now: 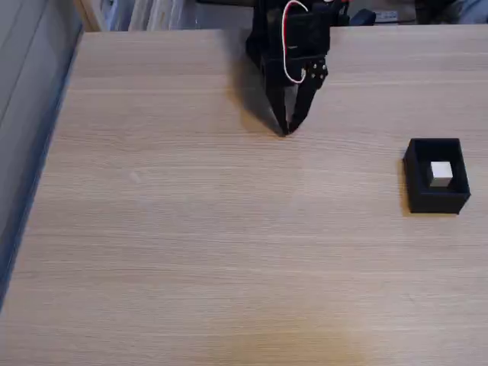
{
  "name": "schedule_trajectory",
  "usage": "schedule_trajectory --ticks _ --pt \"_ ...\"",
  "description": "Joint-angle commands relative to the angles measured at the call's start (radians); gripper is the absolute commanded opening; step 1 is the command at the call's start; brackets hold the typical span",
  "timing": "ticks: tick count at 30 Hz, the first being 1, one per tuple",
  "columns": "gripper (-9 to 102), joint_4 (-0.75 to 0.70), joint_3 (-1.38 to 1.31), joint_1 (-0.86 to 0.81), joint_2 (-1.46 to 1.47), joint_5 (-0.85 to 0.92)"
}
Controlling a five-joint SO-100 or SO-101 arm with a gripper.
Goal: Pick a white block and place it in the black box.
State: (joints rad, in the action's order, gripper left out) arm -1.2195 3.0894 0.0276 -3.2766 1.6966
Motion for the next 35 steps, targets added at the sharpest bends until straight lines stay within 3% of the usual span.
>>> schedule_trajectory --ticks 1,5,35 --pt "0 -0.063 0.015 0.021 -0.054 -0.005" --pt "0 -0.127 0.017 0.025 -0.054 -0.094" --pt "0 -0.129 0.017 0.018 -0.054 -0.094"
